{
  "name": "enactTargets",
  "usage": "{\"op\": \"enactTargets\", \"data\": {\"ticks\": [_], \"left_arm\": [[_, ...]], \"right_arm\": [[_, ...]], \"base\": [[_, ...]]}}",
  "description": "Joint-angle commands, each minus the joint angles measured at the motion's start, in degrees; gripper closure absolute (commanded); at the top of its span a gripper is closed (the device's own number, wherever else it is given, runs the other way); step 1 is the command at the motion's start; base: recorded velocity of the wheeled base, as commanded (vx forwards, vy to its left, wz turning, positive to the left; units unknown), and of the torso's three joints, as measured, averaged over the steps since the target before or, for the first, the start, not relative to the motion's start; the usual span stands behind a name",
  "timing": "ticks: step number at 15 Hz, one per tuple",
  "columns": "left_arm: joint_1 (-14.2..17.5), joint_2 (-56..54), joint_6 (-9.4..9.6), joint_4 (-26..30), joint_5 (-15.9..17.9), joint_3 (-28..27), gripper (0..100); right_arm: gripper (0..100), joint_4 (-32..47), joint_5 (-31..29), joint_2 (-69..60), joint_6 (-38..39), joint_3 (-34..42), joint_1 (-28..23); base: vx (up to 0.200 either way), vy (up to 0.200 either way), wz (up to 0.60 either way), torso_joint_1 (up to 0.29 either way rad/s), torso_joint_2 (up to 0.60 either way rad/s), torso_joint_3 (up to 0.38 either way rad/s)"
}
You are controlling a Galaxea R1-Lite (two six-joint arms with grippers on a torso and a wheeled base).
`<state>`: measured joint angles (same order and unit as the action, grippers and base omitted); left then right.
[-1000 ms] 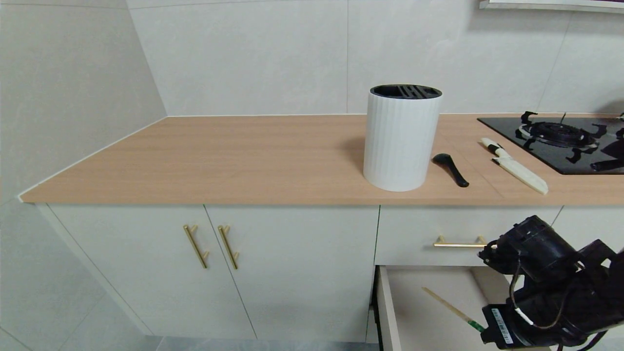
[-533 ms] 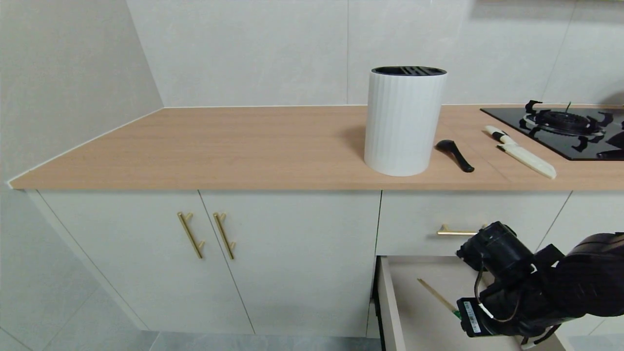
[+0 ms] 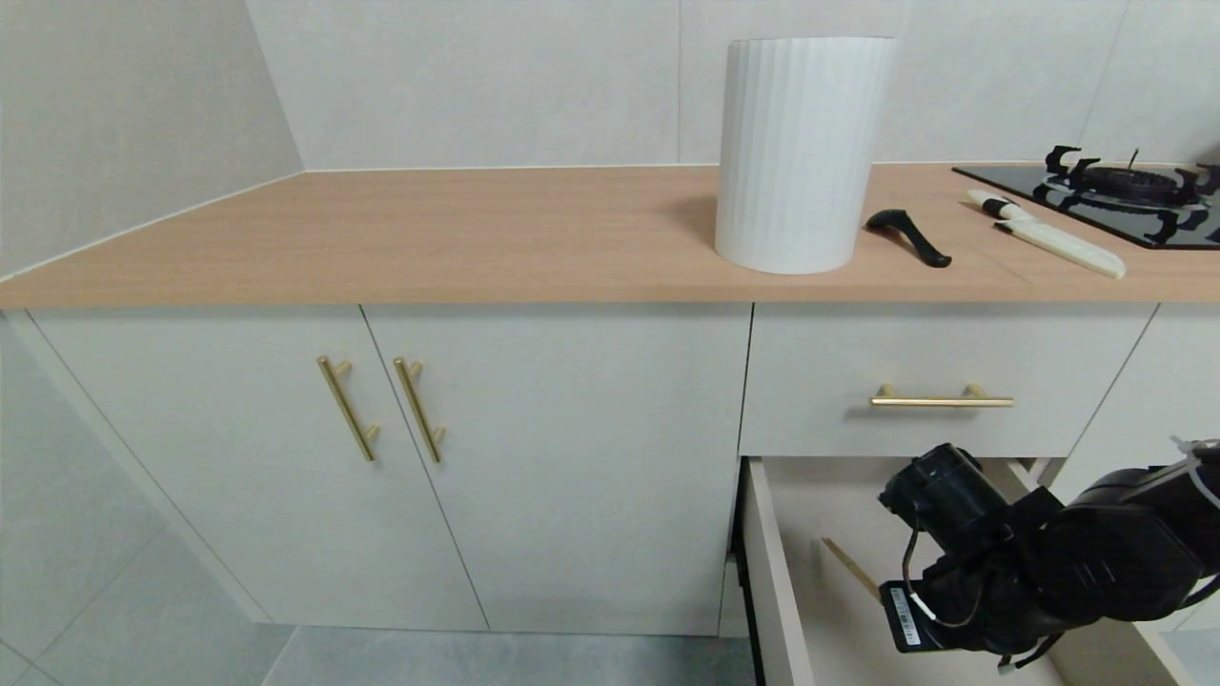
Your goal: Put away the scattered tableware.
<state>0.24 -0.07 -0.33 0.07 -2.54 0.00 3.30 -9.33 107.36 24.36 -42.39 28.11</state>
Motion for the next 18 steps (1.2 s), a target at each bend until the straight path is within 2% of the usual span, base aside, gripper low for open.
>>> {"op": "enactTargets", "data": {"ticks": [1,5,9,14,18], "left_arm": [[0.02,0.07,-0.02,-0.07,-0.01,0.00,0],[0.02,0.07,-0.02,-0.07,-0.01,0.00,0],[0.02,0.07,-0.02,-0.07,-0.01,0.00,0],[0.02,0.07,-0.02,-0.07,-0.01,0.00,0],[0.02,0.07,-0.02,0.01,-0.01,0.00,0]], "right_arm": [[100,-0.23,0.01,0.04,-0.01,-0.06,0.01],[100,-3.57,-1.22,-1.19,-0.80,-0.42,-0.07],[100,-4.18,-0.96,4.26,-5.11,-7.97,-2.45],[100,-15.70,-1.92,16.12,-5.11,-8.15,-2.36],[100,-16.31,-2.01,19.02,-4.85,-8.06,-2.45]], "base": [[0.000,0.000,0.00,-0.032,0.33,0.305],[0.000,0.000,0.00,-0.008,0.09,0.080],[0.000,0.000,0.00,0.000,0.00,0.000],[0.000,0.000,0.00,0.000,0.00,0.000],[0.000,0.000,0.00,0.000,0.00,0.000]]}}
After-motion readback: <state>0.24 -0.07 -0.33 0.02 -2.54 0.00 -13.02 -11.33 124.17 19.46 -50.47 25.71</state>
